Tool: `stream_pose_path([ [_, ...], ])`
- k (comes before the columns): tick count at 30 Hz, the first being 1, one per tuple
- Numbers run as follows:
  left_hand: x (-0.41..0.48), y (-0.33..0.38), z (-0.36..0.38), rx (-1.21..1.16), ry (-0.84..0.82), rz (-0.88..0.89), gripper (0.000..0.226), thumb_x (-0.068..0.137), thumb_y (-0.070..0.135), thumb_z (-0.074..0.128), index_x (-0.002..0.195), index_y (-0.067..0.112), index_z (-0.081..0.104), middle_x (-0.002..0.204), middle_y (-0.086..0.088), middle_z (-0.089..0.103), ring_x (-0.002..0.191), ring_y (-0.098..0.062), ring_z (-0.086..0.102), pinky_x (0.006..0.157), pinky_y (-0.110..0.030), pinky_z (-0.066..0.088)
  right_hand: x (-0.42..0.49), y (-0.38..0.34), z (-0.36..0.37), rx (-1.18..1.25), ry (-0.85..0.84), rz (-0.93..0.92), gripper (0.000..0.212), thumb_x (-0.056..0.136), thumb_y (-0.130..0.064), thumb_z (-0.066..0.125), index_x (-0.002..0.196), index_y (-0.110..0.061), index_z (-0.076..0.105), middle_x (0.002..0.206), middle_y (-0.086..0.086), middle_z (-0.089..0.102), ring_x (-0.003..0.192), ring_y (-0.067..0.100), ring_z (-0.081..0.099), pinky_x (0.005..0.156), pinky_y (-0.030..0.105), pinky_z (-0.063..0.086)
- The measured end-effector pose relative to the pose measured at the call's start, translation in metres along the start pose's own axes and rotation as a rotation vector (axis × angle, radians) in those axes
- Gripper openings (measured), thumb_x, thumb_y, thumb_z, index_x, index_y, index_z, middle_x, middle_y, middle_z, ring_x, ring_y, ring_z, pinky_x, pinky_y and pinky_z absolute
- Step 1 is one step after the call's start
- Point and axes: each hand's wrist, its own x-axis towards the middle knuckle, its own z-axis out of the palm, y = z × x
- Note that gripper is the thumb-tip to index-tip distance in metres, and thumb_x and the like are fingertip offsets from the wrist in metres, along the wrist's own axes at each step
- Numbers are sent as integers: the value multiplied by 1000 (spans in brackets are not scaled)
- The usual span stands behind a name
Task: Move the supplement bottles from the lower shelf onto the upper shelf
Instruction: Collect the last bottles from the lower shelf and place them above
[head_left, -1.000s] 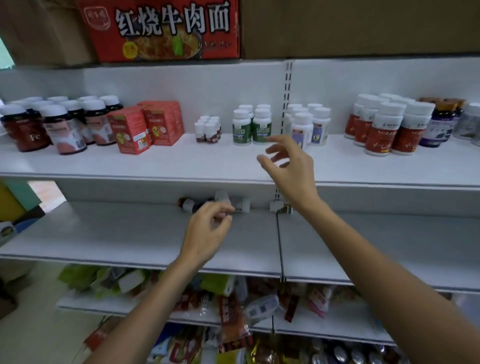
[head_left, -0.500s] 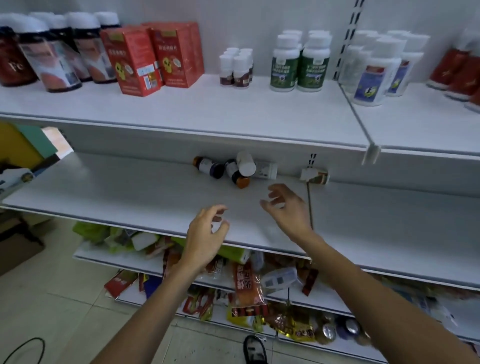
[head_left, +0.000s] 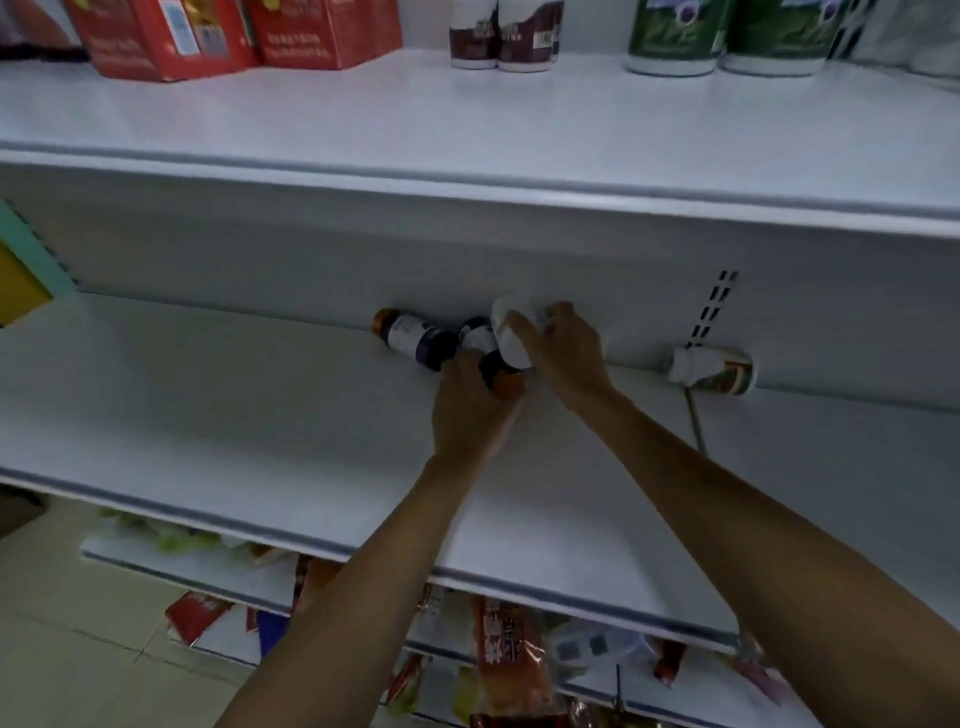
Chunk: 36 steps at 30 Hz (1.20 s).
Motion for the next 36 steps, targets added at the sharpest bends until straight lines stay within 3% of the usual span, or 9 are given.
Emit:
stream_pose_path([
  [8,16,6,4,5,-57,-93,72,79,42,67,132,7,33,127,-11,47,109,-28,52,75,-35,45,-1,2,-3,167,0,37,39,82,-26,68,114,-8,56,100,0,55,94,18,56,80,34,51],
  [11,2,13,-11,-74,-102,-130,56,83,23,66,128,6,37,109,-4,51,96,-18,53,73,-27,41,-12,4,-14,426,-47,176,9,83,-17,68,87,-18,61,86,-3,59,89,20,59,79,38,55],
  [13,-15,15,-27,-81,-53,-126,29,86,17,60,111,6,49,90,-3,55,76,-13,52,61,-20,39,-19,-2,-20,586,-88,255,17,84,-6,63,75,-19,58,79,-1,58,81,22,60,71,37,56],
  [15,-35,14,-45,-118,5,-151,17,88,16,55,103,10,52,77,2,55,64,-6,50,49,-13,38,-31,-13,-25,670,-142,316,11,88,-1,55,82,-10,57,80,3,54,73,17,56,62,29,54],
  [18,-69,11,-79,-173,84,-166,26,87,22,58,109,11,50,80,5,54,70,-9,53,56,-17,42,-61,-30,-31,857,-249,421,8,91,-9,47,95,-9,54,89,12,56,77,24,58,70,36,54],
  [22,-116,18,-126,-295,236,-216,19,81,29,66,95,22,55,94,0,60,87,-17,56,72,-23,40,-119,-54,-40,927,-459,390,26,94,-17,39,115,-5,50,94,16,59,75,26,60,70,39,56],
  [26,-159,35,-172,-599,242,-360,19,82,44,64,83,26,58,88,-4,64,82,-22,62,75,-37,53,-176,-85,-51,928,-530,408,27,93,-20,32,96,-7,55,86,17,58,73,26,60,60,34,52],
  [31,-201,65,-218,-821,226,-346,26,88,48,54,88,22,51,78,-6,62,79,-30,67,76,-46,52,-227,-123,-61,858,-633,223,24,93,-33,47,101,-13,58,90,8,60,74,18,61,54,24,50],
  [36,-224,105,-248,-844,86,-366,33,82,37,66,100,13,53,75,-6,60,66,-21,62,58,-29,52,-249,-153,-88,901,-608,90,22,81,-15,69,100,-9,59,93,10,59,81,20,62,67,32,57],
])
